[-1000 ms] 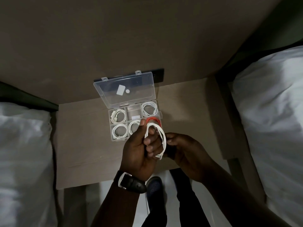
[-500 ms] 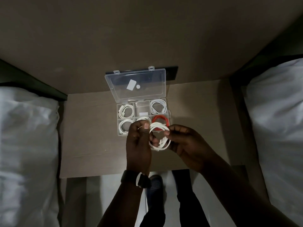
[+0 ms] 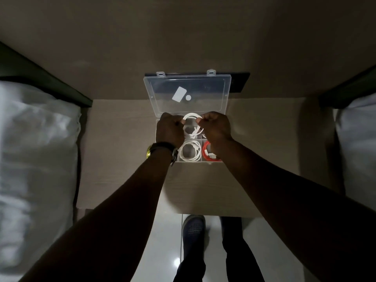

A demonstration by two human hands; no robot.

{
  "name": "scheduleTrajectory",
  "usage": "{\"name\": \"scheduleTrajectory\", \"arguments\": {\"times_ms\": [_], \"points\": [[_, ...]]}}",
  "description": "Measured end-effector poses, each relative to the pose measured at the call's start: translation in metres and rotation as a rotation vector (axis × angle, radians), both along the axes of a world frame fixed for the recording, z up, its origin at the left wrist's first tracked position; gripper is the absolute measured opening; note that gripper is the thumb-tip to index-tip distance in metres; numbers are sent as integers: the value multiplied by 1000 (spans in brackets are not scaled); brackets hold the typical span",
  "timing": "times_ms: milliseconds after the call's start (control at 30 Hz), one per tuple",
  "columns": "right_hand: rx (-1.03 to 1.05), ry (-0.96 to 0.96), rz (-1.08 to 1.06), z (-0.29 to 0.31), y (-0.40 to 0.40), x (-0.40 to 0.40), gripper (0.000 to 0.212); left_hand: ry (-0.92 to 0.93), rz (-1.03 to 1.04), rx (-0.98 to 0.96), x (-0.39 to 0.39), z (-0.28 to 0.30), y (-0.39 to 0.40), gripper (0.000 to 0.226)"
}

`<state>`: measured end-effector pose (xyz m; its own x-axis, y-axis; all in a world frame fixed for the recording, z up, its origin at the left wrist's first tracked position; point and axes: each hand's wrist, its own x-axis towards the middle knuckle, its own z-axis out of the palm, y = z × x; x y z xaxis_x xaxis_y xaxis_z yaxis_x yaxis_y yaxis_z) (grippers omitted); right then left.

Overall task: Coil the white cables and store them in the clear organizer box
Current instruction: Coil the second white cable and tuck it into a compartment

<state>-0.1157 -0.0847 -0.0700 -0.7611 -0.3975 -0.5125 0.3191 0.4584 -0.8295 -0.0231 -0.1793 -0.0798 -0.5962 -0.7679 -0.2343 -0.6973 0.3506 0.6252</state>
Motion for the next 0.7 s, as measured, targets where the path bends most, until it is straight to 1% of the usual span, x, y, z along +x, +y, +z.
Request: {"name": "scheduleTrajectory", "arguments": {"times_ms": [67,167,233,267,333,367,433,467,500,600,700], "points": [[53,110,47,-14,-5,-3,5,-9,64,4,-6,-6,-2,24],[113,219,103,-26,-7,-4,9,17,157,32,-8,-10,1,19],[166,334,195,-29,-8,-3,11,64,205,22,-7,-14,3,15],[182,393,237,-29,-7,-3,16,82,219,0,-6,-15,5,13],[171,491,319,-28,-3,-5,26,97,209,-64,-5,-18,10,15],[161,554,381,-28,-2,-5,24,92,195,-93,-4,-20,11,16],[173,680,532,-28,1,-7,15,68,199,-111,-2,-24,12,15],[185,712,593,-28,3,-9,13,53,202,-108,-2,-26,10,14],[192,723,644,-29,5,-11,15,34,188,-110,-1,-27,9,12],[231,772,822,-32,12,-13,27,-42,108,-130,1,-28,5,6],[277,856,988,-34,21,-11,27,-84,58,-157,5,-28,1,10]]}}
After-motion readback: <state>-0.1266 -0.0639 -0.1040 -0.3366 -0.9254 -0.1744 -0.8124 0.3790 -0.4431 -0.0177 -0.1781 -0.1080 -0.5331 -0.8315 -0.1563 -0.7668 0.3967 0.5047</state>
